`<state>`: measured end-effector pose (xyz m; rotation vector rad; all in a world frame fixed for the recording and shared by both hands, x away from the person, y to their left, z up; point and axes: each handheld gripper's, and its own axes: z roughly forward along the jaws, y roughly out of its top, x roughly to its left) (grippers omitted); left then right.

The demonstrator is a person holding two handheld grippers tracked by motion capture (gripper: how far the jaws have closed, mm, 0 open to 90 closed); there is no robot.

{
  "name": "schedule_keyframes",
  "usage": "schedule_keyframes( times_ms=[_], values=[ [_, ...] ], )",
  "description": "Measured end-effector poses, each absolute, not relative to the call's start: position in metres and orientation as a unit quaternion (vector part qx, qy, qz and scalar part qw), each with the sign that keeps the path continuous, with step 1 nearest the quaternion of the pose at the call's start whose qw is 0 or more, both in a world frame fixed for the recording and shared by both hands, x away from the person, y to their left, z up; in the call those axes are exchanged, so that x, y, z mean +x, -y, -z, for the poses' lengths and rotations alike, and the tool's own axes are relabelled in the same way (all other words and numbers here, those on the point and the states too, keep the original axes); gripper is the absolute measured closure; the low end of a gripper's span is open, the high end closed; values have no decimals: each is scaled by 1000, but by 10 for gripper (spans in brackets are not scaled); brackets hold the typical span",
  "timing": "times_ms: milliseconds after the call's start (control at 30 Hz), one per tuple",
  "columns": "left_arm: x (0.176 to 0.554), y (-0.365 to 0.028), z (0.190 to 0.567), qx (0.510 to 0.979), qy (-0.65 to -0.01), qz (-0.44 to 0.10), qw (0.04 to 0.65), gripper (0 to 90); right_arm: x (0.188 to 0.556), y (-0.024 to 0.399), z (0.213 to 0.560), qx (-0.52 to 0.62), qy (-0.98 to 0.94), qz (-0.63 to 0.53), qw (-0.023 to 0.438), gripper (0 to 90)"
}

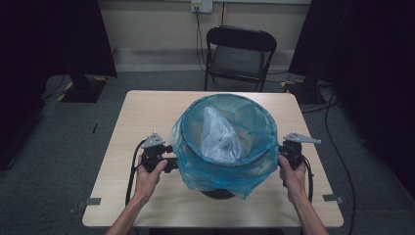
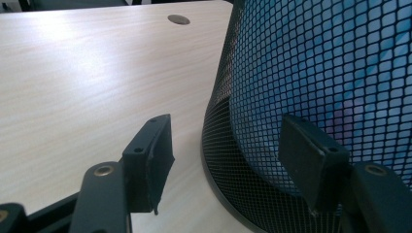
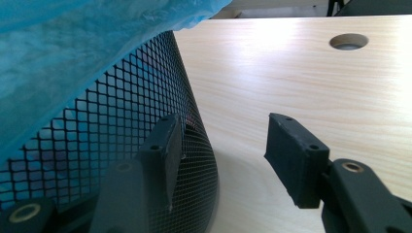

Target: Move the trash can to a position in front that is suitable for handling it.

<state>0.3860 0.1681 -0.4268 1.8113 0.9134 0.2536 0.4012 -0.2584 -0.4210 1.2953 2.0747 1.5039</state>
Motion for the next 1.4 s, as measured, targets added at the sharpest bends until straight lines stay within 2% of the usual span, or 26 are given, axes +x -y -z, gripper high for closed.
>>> schedule_keyframes(
  times_ms=[300, 400, 433, 600, 900, 1233, 1400],
  values=[
    [369, -185, 428, 760, -368, -102, 526, 340, 392, 246, 421, 434, -724, -519, 132, 466],
    [369, -189, 430, 758, -368, -99, 528, 312, 389, 242, 421, 430, -728, -517, 135, 410],
    [369, -190, 430, 758, -368, -96, 530, 304, 388, 242, 421, 430, -728, -514, 146, 344],
    [364, -191, 428, 766, -358, -100, 525, 271, 383, 246, 421, 427, -727, -516, 151, 271],
    [362, -202, 416, 744, -360, -112, 552, 234, 365, 259, 405, 414, -721, -532, 159, 242],
    [358, -203, 397, 737, -342, -122, 570, 243, 358, 258, 379, 391, -714, -554, 173, 193],
    [357, -202, 385, 729, -335, -129, 583, 256, 355, 255, 370, 382, -712, -560, 186, 198]
  ],
)
